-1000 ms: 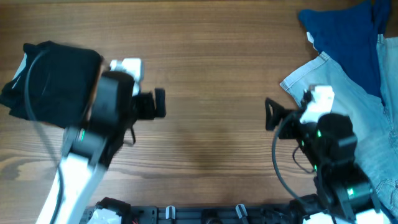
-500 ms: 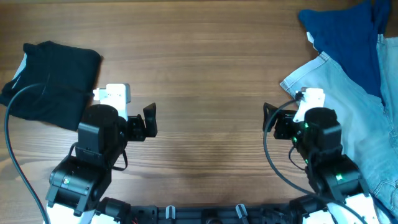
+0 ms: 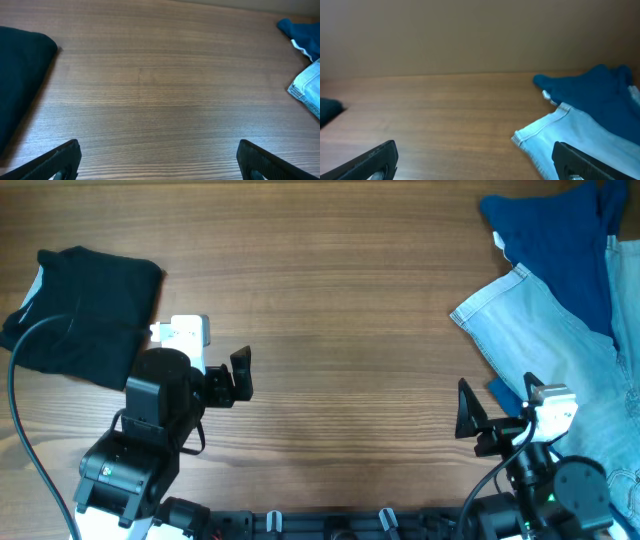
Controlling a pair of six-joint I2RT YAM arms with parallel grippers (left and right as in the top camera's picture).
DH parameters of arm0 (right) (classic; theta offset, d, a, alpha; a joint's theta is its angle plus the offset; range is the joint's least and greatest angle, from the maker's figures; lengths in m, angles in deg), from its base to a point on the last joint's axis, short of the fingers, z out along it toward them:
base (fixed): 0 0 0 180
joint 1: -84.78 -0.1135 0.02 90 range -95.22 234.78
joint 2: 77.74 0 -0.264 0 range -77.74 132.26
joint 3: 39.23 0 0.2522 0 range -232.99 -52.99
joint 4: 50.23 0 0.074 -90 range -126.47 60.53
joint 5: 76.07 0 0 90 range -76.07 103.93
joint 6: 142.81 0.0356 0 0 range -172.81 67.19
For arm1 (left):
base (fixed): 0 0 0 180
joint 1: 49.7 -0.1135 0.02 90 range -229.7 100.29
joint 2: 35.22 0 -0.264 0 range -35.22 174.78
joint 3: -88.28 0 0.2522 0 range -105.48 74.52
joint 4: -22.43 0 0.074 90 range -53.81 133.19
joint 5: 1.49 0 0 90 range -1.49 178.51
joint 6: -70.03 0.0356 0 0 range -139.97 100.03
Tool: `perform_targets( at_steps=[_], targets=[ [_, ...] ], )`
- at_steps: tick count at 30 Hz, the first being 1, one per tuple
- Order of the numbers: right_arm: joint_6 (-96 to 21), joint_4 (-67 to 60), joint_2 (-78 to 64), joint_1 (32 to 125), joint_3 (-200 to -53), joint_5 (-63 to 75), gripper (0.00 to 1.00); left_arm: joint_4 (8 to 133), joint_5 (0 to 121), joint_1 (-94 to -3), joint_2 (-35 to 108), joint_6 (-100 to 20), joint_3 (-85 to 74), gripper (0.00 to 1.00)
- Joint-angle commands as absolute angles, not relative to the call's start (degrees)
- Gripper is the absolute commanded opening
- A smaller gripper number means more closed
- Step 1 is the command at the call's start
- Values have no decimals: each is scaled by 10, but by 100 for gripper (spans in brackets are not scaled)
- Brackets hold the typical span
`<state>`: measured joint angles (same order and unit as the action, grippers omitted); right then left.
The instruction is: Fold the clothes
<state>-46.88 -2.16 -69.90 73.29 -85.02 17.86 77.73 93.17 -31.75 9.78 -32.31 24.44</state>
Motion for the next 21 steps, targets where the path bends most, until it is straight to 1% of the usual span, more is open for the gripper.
perform_targets(
  at_steps=[1, 4, 6, 8, 9, 10, 11, 12, 13, 15, 21],
  targets=[
    [-496, -91, -770, 751, -768, 149, 99, 776, 937, -316, 95, -326, 248, 100],
    [-501, -240, -776, 761, -681, 134, 100, 776, 937, -316, 95, -326, 248, 100],
    [-533, -369, -776, 761, -610, 134, 100, 776, 937, -316, 95, -326, 248, 100],
    [-562, -470, -776, 761, -550, 134, 100, 776, 937, -316, 95, -326, 248, 100],
    [-565, -477, -776, 761, -533, 134, 100, 776, 937, -316, 95, -326, 248, 100],
    [-565, -459, -776, 761, -533, 125, 100, 776, 937, -316, 95, -326, 248, 100],
    [-567, -436, -776, 761, -533, 119, 100, 776, 937, -316, 95, -326, 248, 100],
    [-567, -386, -776, 761, -533, 100, 100, 776, 937, -316, 95, -326, 248, 100],
    [-548, -365, -776, 761, -533, 91, 100, 776, 937, -316, 95, -326, 248, 100],
    [-528, -366, -776, 761, -533, 93, 100, 776, 937, -316, 95, -326, 248, 100],
    [-528, -366, -775, 761, -533, 93, 100, 776, 937, -316, 95, -326, 248, 100]
  ],
)
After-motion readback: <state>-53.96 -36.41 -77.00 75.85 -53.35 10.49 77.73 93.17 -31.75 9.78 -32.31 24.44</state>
